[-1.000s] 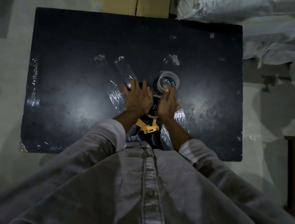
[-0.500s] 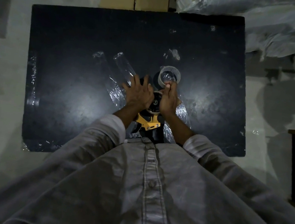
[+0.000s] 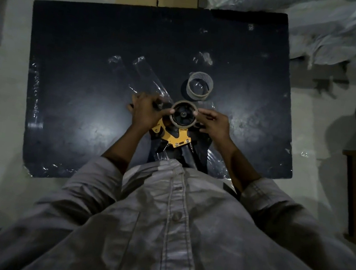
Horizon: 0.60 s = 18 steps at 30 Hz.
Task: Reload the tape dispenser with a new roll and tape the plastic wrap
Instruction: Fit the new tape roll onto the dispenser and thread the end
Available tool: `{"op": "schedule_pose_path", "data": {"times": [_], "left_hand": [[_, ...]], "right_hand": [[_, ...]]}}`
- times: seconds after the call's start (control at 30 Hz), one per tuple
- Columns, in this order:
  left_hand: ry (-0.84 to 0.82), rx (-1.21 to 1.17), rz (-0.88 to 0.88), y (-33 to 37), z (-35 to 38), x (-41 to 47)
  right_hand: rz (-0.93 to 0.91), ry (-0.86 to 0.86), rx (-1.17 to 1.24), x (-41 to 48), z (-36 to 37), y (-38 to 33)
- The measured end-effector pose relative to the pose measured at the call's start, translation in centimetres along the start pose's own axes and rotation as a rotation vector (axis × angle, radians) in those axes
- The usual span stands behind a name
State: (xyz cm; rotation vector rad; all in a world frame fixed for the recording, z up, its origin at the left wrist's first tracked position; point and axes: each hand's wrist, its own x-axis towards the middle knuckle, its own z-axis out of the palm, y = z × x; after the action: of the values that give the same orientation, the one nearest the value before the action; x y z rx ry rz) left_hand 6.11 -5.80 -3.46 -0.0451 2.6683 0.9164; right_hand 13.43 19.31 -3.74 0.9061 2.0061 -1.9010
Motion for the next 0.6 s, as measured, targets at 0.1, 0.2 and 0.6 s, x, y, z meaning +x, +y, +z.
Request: {"op": "schedule_pose_path", "data": {"times": [0.1, 0.2, 0.6], "left_hand": [[-0.029, 0.064, -0.14, 0.4, -0.1, 0.3], [-0.109, 0.114, -0.209, 1.9, -0.5, 0.6], [-0.149, 0.183, -0.328, 4.7, -0.7, 2.2]], "right_hand": [[0.148, -0.014, 0.083, 0.2, 0.1, -0.5], [0.172, 0.005, 0.116, 0.3, 0.4, -1.2], [0.118, 0.188, -0.122, 1.2, 2.8, -2.9]]}}
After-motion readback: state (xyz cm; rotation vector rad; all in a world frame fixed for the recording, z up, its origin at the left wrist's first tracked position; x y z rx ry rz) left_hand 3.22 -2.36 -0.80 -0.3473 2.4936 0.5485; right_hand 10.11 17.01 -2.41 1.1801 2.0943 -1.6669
